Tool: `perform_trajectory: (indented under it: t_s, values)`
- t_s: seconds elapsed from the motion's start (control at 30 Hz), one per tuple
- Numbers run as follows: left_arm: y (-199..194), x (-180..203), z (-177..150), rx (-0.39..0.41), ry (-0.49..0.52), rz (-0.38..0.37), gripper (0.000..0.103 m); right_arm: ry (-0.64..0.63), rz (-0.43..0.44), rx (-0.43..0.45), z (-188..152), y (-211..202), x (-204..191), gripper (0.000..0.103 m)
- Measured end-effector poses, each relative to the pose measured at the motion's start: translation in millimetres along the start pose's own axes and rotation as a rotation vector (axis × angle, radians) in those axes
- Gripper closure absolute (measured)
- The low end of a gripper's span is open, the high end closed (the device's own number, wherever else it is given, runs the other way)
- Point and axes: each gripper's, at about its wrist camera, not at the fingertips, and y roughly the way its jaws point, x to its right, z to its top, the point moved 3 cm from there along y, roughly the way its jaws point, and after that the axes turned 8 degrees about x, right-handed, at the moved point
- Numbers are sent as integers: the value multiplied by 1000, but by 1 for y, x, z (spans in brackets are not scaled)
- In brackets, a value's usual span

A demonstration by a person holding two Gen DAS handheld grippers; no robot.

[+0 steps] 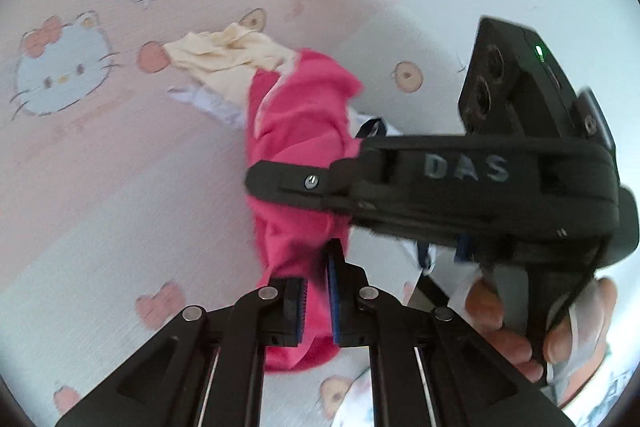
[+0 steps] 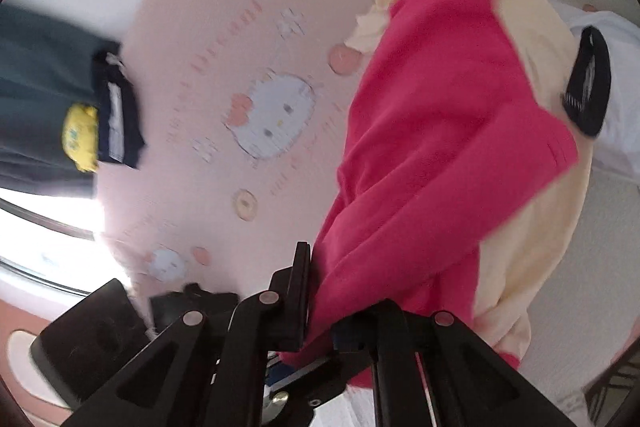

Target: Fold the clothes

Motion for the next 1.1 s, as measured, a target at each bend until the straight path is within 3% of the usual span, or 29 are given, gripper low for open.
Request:
perform_trajectory:
  t_s: [0.23,0.4,0.47,0.5,0.53,0.6,0.67,0.73,0.9,1.1]
  values:
    - [-28,-24,-8,11,25,77,96,-80,-98,32,-12,-18,-18,96]
    - [-32,-43,-2,-32,-87,78,94,-62,-145,40,-17,-36,-16,92]
    - [-31,-51,0,-51,-149,79,92,-51,-189,29,-17,-40,-12,73]
    - [-30,-54,2,-51,-170,68,91,-45,-217,25,-16,-42,-10,55]
    - [-29,-55,4,-50,-182,62,89,-29,-241,28,-15,-46,-6,50]
    - [-26,-56,6,-64,-191,72,74,7,-265,41,-15,-54,0,48]
    - [-23,-53,9,-76,-198,67,34,39,-233,63,-12,-63,5,43]
    - [-22,-48,13,-68,-209,40,31,59,-240,85,-6,-71,10,37]
    - [-7,-35,24,-83,-216,19,31,90,-276,138,13,-86,27,35]
    - [24,-29,33,-117,-217,30,31,151,-307,135,30,-78,64,35]
